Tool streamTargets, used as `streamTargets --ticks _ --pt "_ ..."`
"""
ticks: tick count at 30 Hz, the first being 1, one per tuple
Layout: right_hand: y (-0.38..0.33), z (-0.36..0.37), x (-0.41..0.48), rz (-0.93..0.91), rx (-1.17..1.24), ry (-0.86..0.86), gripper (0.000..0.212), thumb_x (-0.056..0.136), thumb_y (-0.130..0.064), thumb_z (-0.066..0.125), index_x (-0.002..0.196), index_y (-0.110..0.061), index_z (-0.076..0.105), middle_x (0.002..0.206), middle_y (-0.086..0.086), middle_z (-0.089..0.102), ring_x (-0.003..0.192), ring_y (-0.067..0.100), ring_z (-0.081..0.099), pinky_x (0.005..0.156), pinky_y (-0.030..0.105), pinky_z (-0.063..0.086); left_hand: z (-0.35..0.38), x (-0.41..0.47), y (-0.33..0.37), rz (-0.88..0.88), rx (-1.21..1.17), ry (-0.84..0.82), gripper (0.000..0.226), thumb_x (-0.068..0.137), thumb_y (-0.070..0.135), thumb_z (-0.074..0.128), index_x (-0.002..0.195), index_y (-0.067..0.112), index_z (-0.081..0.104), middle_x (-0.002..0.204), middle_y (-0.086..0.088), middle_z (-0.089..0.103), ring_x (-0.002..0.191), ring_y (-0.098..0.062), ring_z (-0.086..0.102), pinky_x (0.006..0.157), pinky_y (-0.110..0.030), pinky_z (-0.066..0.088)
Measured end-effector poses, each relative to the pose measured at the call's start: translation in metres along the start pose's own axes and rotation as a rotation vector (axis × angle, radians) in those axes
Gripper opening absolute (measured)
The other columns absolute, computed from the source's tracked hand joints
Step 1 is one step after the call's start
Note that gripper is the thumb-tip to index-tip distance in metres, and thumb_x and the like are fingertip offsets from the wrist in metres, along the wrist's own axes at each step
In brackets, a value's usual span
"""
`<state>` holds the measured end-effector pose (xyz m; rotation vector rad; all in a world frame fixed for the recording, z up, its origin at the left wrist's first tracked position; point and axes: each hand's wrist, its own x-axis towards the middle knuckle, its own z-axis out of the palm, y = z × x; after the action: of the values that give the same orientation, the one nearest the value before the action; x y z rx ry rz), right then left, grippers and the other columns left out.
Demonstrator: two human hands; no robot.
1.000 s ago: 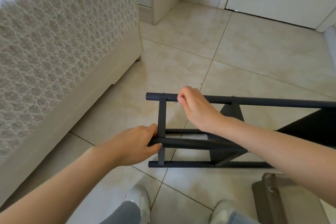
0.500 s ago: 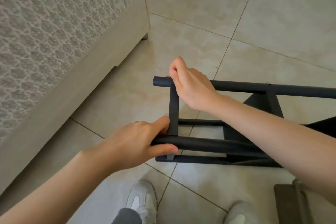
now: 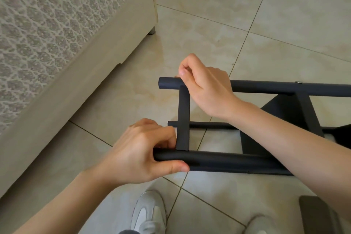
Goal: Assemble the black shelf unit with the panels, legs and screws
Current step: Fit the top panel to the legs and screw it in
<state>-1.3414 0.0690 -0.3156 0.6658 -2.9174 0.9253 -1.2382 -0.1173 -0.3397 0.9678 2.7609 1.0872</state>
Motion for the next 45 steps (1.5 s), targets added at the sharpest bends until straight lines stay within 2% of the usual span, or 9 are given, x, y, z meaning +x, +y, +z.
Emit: streamTargets --ticks 7,10,13,21,26,30,36,40,45 --pt "-0.002 0.002 -0.001 -0.009 -0.013 0.011 0.012 0.105 -0.027 0.030 0.098 -0.023 0.038 0.072 -0.001 0.063 0.064 0.024 0.057 0.065 0.038 0.040 0.005 0.001 0.002 0.013 0.004 0.145 0.048 0.081 0.070 0.063 0.096 0.026 0.049 0.095 0.009 0.052 0.088 -0.017 0.052 0.072 -0.044 0.045" --pt "-0.002 0.002 -0.001 -0.015 -0.020 0.019 0.016 0.105 -0.027 0.030 0.102 -0.018 0.044 0.068 -0.001 0.060 0.062 0.025 0.056 0.064 0.038 0.037 0.007 0.002 0.003 0.065 0.040 0.133 0.053 0.085 0.064 0.063 0.120 0.024 0.060 0.127 0.004 0.056 0.123 -0.024 0.052 0.089 -0.050 0.045" --pt "-0.003 0.002 -0.002 -0.018 -0.018 0.026 0.017 0.105 -0.027 0.031 0.104 -0.018 0.045 0.068 -0.003 0.060 0.063 0.024 0.056 0.064 0.038 0.038 0.010 0.002 0.002 0.107 0.056 0.096 0.054 0.089 0.059 0.060 0.125 0.019 0.068 0.142 0.004 0.056 0.143 -0.027 0.040 0.105 -0.053 0.040" --pt "-0.001 0.004 0.000 -0.023 -0.056 0.057 0.020 0.104 -0.031 0.033 0.104 -0.017 0.047 0.068 -0.004 0.061 0.066 0.026 0.058 0.061 0.036 0.037 0.022 0.000 0.003 0.066 -0.188 0.141 0.052 0.090 0.046 0.067 0.123 0.006 0.064 0.136 -0.008 0.060 0.145 -0.031 0.038 0.112 -0.049 0.039" --pt "-0.001 -0.007 -0.009 -0.075 0.338 0.049 0.015 0.102 -0.026 0.044 0.098 -0.014 0.052 0.097 0.005 0.070 0.092 0.033 0.066 0.079 0.047 0.049 0.023 -0.003 0.003 0.045 -0.231 0.151 0.053 0.091 0.046 0.066 0.124 0.005 0.063 0.137 -0.008 0.060 0.145 -0.032 0.038 0.113 -0.049 0.038" --pt "0.002 -0.023 -0.025 -0.122 0.421 0.035 0.009 0.096 -0.017 0.058 0.094 -0.012 0.065 0.092 -0.006 0.068 0.092 0.013 0.064 0.084 0.035 0.051 0.023 -0.002 0.003 0.035 -0.237 0.151 0.053 0.092 0.046 0.065 0.124 0.004 0.063 0.136 -0.008 0.059 0.145 -0.031 0.037 0.115 -0.045 0.036" --pt "0.020 -0.032 -0.056 0.041 0.513 -0.273 0.007 0.090 -0.018 0.066 0.087 -0.016 0.071 0.080 -0.009 0.069 0.076 0.004 0.064 0.069 0.016 0.048 0.024 -0.001 0.004 0.019 -0.239 0.167 0.049 0.093 0.044 0.065 0.124 0.006 0.063 0.136 -0.003 0.061 0.145 -0.029 0.038 0.116 -0.042 0.036" --pt "0.027 -0.027 -0.058 0.233 0.498 -0.573 0.008 0.091 -0.016 0.065 0.090 -0.014 0.072 0.078 -0.002 0.074 0.067 0.002 0.064 0.068 0.015 0.051 0.026 -0.001 0.004 0.011 -0.258 0.181 0.045 0.093 0.040 0.065 0.123 0.006 0.063 0.135 -0.001 0.059 0.145 -0.030 0.038 0.115 -0.040 0.037" --pt "0.025 -0.023 -0.043 0.401 0.668 -0.752 0.010 0.092 -0.012 0.064 0.095 -0.007 0.072 0.085 0.004 0.076 0.073 0.008 0.067 0.072 0.019 0.056 0.026 0.001 0.004 0.011 -0.256 0.189 0.046 0.092 0.038 0.066 0.122 0.003 0.064 0.135 -0.002 0.059 0.144 -0.031 0.039 0.114 -0.040 0.037"
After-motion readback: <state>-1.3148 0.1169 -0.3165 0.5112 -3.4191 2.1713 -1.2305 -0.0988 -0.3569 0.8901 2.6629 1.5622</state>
